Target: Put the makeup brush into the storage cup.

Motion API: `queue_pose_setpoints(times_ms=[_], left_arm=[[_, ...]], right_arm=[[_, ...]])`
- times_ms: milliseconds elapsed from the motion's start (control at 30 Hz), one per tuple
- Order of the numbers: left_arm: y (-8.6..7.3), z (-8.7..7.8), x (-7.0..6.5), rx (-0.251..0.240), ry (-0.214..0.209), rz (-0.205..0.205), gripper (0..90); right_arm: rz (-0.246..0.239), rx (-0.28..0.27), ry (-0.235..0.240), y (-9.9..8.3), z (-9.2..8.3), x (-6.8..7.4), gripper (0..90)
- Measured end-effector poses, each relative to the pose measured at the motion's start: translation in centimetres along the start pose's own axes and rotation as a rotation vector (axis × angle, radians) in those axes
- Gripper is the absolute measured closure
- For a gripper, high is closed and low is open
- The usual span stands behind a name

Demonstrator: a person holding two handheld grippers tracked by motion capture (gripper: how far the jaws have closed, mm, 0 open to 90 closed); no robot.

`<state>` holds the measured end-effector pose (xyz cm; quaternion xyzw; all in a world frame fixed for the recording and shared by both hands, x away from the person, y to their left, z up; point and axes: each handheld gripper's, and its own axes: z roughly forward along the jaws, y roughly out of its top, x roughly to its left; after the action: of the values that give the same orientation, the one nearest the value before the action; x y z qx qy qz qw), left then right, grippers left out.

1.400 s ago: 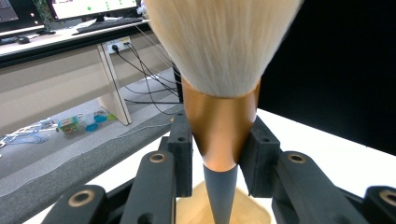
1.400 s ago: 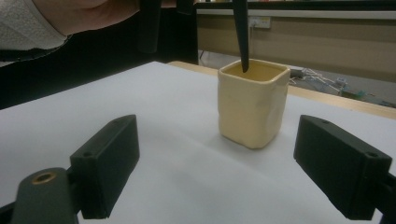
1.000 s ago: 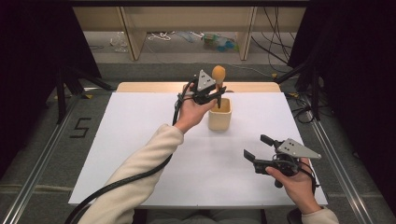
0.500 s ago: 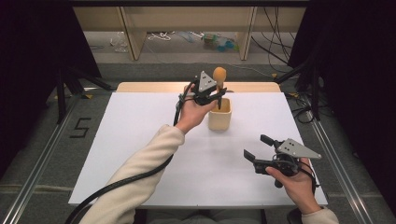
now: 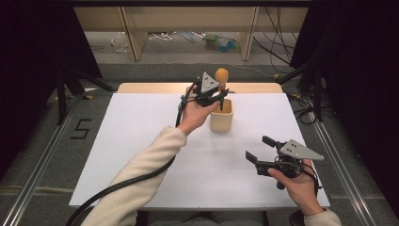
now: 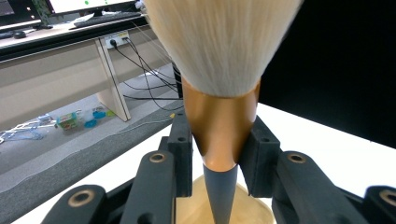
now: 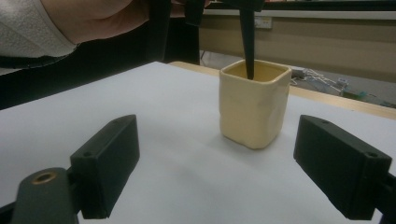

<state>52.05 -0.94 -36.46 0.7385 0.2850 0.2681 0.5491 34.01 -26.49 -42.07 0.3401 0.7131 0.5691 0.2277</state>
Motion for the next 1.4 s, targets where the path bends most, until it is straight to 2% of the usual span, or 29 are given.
queue_pose_setpoints(times_ms=[33,100,833,900,1133,1233,1267,1300,1400], left_arm=[[0.0,0.0,0.0,0.001,0.000,-0.001,68.7],[-0.1,0.1,0.0,0.001,-0.002,0.000,68.7],[-0.7,0.4,0.0,0.004,-0.001,0.002,68.7],[-0.8,0.5,-0.1,0.005,-0.004,-0.001,68.7],[-1.1,0.8,-0.1,0.011,-0.006,0.001,68.7],[-1.2,0.8,-0.1,0.014,-0.006,0.002,68.7],[-1.2,0.9,-0.1,0.014,-0.007,0.002,68.7],[-1.2,0.9,-0.1,0.017,-0.008,0.005,68.7],[-1.4,1.0,-0.1,0.022,-0.005,0.001,68.7]], right_arm=[[0.002,-0.011,0.003,0.0,0.1,0.0,15.3],[0.000,0.005,0.001,0.0,0.0,0.0,15.3],[0.001,0.002,0.003,0.0,0.0,0.0,15.3],[-0.033,-0.026,-0.002,0.0,0.1,-0.3,15.4],[-0.014,-0.009,0.000,0.0,0.1,-0.2,15.3],[-0.013,-0.031,0.003,-0.1,0.2,-0.2,15.3],[-0.013,-0.029,0.003,-0.1,0.2,-0.2,15.3],[0.012,-0.016,0.010,-0.1,0.1,0.0,15.3],[0.006,0.006,0.009,0.0,0.0,0.0,15.3]])
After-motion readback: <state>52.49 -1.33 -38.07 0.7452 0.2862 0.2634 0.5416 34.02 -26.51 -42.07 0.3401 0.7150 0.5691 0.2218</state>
